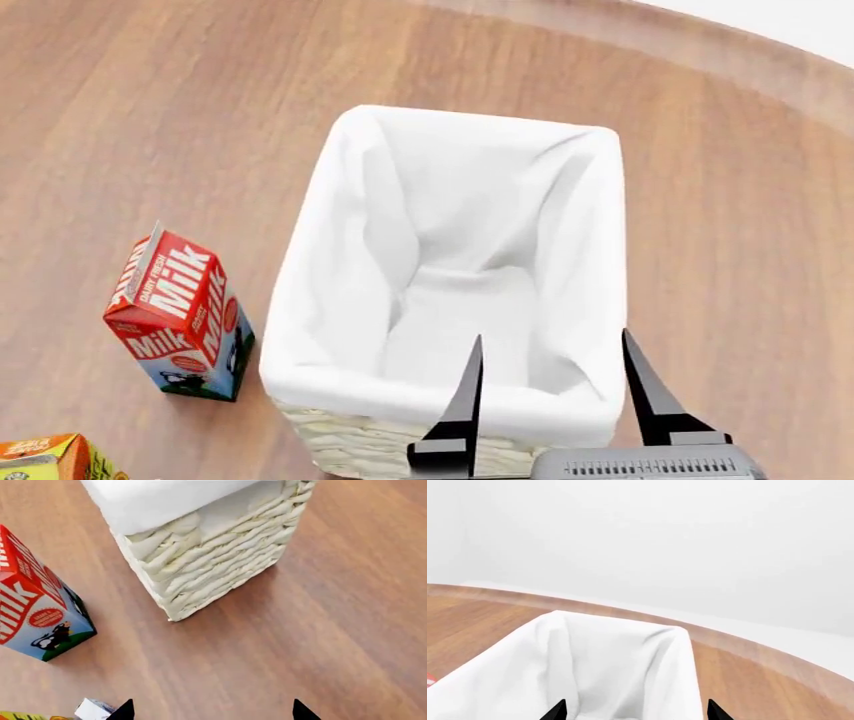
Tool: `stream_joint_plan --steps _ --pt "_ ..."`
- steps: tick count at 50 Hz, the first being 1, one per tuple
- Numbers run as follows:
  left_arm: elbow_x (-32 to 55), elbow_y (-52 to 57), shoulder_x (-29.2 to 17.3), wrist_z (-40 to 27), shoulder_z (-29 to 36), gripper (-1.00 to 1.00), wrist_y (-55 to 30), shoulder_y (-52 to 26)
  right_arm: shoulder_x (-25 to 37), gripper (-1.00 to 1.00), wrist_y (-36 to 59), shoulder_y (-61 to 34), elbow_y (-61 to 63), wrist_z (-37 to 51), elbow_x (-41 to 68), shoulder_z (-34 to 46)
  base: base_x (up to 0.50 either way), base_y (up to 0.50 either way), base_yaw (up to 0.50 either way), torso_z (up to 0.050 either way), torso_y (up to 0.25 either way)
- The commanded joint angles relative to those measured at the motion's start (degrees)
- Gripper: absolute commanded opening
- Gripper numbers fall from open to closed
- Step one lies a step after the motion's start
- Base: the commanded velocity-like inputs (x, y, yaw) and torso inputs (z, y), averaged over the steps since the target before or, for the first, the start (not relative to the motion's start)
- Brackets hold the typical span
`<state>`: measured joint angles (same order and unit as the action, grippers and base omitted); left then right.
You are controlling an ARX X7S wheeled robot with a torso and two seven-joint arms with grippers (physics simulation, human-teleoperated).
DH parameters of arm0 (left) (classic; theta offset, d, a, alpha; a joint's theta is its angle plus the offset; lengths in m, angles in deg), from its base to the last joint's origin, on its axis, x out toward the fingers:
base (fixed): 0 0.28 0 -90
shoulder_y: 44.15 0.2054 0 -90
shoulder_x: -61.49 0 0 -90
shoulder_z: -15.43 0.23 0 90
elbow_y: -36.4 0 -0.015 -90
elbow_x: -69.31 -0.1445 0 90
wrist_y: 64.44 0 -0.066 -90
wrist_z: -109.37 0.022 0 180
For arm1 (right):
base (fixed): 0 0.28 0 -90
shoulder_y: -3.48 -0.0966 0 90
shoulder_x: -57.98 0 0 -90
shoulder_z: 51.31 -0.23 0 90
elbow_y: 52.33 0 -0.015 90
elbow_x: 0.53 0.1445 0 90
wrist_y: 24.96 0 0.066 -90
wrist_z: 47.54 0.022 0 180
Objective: Pick up the tomato sauce, and put it in the basket.
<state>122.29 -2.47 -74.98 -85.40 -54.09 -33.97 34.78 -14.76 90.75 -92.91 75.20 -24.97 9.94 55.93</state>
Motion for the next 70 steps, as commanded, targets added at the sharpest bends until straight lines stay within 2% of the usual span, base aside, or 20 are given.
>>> stream_joint_plan --steps 1,16,42,70 --pt "0.4 -1.1 -1.5 -1.1 3.2 1.0 -4.9 -0.4 0.2 1.0 -0.1 -0.1 -0.2 0.2 0.1 0.2 0.0 0.0 0.0 0.0 0.0" --pt "1.0 -1.9 -3.5 -3.5 2.2 1.0 -5.2 2.9 0.2 1.0 -0.2 -0.2 -0.3 0.6 0.1 0.7 0.0 0.0 0.0 0.0 0.0" --pt "-3.6 -3.6 -5.9 -3.0 6.1 1.0 -1.5 9.4 1.0 1.0 0.3 -0.2 0.6 1.3 0.4 0.7 0.0 0.0 0.0 0.0 0.0" --pt "-5.3 -6.5 -7.1 -3.1 6.3 1.0 1.9 13.0 1.2 1.0 0.3 -0.6 0.2 1.9 0.6 1.3 0.0 0.0 0.0 0.0 0.0"
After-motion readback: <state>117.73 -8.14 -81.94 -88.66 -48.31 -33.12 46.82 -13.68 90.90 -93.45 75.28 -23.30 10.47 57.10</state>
